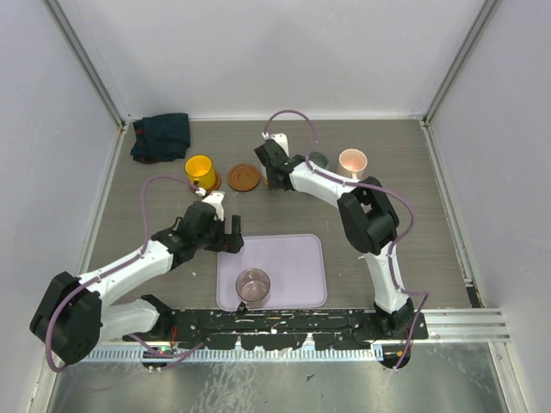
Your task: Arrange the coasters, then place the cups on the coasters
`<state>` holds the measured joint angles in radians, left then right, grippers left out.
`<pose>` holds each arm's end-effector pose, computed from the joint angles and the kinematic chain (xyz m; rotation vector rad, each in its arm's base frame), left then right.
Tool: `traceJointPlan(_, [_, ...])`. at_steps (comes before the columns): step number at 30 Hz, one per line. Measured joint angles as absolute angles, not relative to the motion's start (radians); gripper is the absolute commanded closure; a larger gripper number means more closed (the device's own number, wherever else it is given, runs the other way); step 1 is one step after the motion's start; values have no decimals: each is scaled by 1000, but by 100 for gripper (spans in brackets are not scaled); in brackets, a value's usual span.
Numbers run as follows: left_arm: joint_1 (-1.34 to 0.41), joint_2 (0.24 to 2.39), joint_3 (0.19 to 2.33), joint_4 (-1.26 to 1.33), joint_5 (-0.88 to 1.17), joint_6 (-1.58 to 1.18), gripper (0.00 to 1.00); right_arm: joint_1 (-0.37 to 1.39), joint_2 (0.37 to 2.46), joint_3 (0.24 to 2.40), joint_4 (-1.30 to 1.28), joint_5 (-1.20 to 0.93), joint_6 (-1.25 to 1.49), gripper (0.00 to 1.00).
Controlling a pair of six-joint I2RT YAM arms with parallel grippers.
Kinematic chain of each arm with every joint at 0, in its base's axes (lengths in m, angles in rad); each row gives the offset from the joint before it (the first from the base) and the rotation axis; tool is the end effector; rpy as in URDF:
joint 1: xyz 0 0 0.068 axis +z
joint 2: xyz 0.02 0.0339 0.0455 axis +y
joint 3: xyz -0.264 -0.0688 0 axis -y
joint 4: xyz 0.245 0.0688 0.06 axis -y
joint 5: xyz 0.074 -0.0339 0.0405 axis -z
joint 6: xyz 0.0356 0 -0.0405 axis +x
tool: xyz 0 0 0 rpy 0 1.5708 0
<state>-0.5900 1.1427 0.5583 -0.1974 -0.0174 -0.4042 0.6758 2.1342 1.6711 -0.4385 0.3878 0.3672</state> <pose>0.1878 -0.1250 0.1913 0.2141 2.3914 -0.4583 0.3777 0.2856 0.1970 -0.2050 2.3746 0.0070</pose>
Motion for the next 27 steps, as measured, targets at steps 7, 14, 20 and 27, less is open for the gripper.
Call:
traceJointPlan(7, [-590,1143,558,-197,-17,-404,2,679,2148,1676,-435,394,369,99])
traceJointPlan(14, [-590,1143,558,-197,-14,-404,2,680,2148,1676,-435,409,369,99])
traceJointPlan(20, [-590,1143,558,-197,-13,-404,2,680,2148,1668,-419,423,369,99])
traceJointPlan(27, [-590,1143,558,-197,-13,-404,2,680,2148,1667,-419,424,373,99])
